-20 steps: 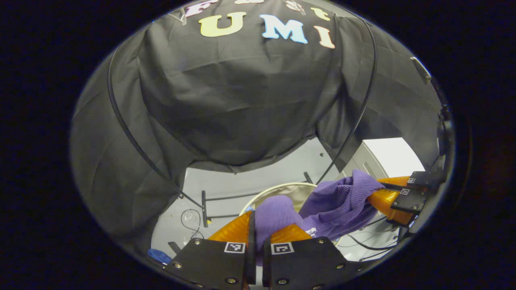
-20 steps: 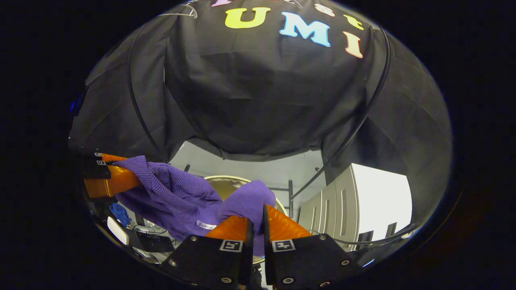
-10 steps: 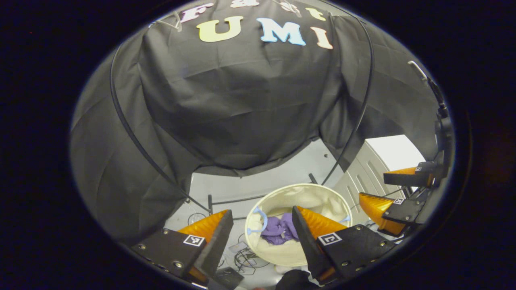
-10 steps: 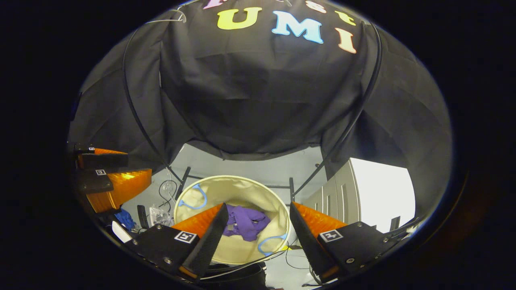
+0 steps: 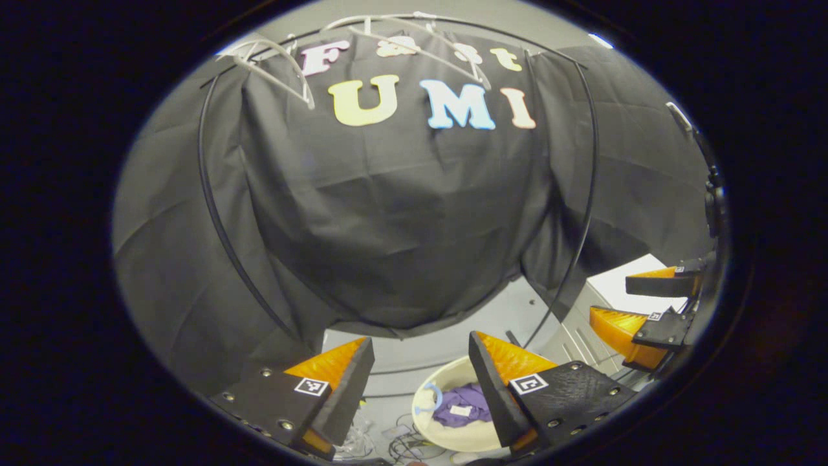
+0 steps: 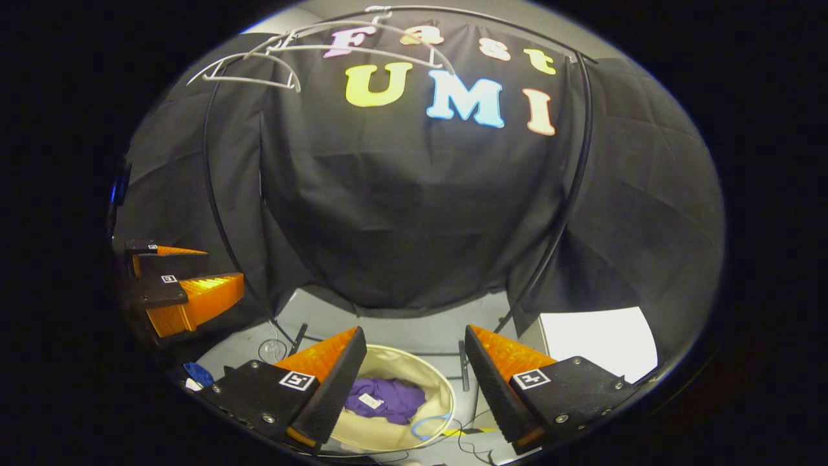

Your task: Grasp the clothes on the hanger with both hands and then place them into the laundry hamper below.

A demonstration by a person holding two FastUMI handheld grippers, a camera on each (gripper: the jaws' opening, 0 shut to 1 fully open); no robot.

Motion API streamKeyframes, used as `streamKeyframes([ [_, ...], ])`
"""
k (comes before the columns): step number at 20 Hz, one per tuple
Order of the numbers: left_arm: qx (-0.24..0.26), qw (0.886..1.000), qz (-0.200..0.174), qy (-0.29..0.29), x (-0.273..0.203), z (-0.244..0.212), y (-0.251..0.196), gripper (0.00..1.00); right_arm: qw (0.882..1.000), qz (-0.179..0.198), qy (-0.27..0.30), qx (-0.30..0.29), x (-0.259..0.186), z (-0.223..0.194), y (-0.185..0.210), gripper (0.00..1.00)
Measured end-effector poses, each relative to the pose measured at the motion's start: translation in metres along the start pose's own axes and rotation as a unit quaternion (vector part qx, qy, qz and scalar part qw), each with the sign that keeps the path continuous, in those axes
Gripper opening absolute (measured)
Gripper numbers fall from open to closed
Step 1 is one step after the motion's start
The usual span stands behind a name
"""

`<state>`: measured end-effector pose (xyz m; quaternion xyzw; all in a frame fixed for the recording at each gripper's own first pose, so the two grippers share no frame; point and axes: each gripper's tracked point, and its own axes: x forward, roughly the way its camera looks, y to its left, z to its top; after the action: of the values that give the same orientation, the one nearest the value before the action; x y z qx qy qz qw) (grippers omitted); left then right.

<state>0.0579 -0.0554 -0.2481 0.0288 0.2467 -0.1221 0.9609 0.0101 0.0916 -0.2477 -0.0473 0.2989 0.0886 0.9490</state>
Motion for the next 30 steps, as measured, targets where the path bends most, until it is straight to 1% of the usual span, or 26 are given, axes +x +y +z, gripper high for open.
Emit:
streamKeyframes([
  [1,-0.006,1.0,0.007,-0.018,-0.006,0.015,0.0,0.86,1.0,0.003,-0.017,-0.001,-0.005,0.015,-0.002,0.95],
  [2,-0.013,0.999,0.012,-0.035,-0.011,0.031,-0.001,0.92,1.0,0.008,-0.03,-0.001,-0.008,0.027,-0.003,0.95],
  [4,-0.026,0.997,0.023,-0.066,-0.033,0.063,0.001,0.92,0.998,0.016,-0.06,-0.001,-0.021,0.052,-0.008,0.95],
  [7,-0.031,0.992,0.035,-0.115,-0.069,0.11,0.005,0.92,0.994,0.008,-0.111,0.001,-0.044,0.091,-0.025,0.94],
  [9,-0.033,0.988,0.048,-0.142,-0.091,0.134,0.009,0.89,0.989,0.015,-0.143,0.013,-0.061,0.115,-0.028,0.95],
  [13,-0.04,0.978,0.071,-0.194,-0.149,0.172,0.009,0.83,0.977,0.002,-0.215,0.015,-0.107,0.158,-0.048,0.95],
  [15,-0.035,0.973,0.083,-0.212,-0.165,0.183,0.018,0.8,0.971,-0.002,-0.239,0.013,-0.126,0.169,-0.055,0.94],
  [16,-0.034,0.971,0.089,-0.219,-0.175,0.189,0.02,0.91,0.969,-0.004,-0.248,0.013,-0.135,0.172,-0.059,0.95],
  [19,-0.03,0.965,0.105,-0.24,-0.199,0.205,0.025,0.91,0.963,-0.015,-0.269,0.022,-0.162,0.182,-0.07,0.94],
  [23,-0.016,0.956,0.13,-0.263,-0.231,0.215,0.035,0.91,0.955,-0.023,-0.292,0.031,-0.185,0.186,-0.078,0.94],
  [24,-0.015,0.954,0.135,-0.269,-0.238,0.217,0.039,0.85,0.954,-0.026,-0.296,0.033,-0.189,0.186,-0.079,0.94],
  [25,-0.016,0.952,0.136,-0.273,-0.243,0.218,0.04,0.91,0.953,-0.029,-0.299,0.036,-0.191,0.185,-0.081,0.94],
  [27,-0.022,0.95,0.137,-0.278,-0.25,0.218,0.038,0.91,0.951,-0.032,-0.305,0.041,-0.196,0.183,-0.082,0.94],
  [30,-0.028,0.95,0.14,-0.279,-0.254,0.215,0.04,0.79,0.949,-0.034,-0.311,0.048,-0.197,0.182,-0.082,0.94],
])
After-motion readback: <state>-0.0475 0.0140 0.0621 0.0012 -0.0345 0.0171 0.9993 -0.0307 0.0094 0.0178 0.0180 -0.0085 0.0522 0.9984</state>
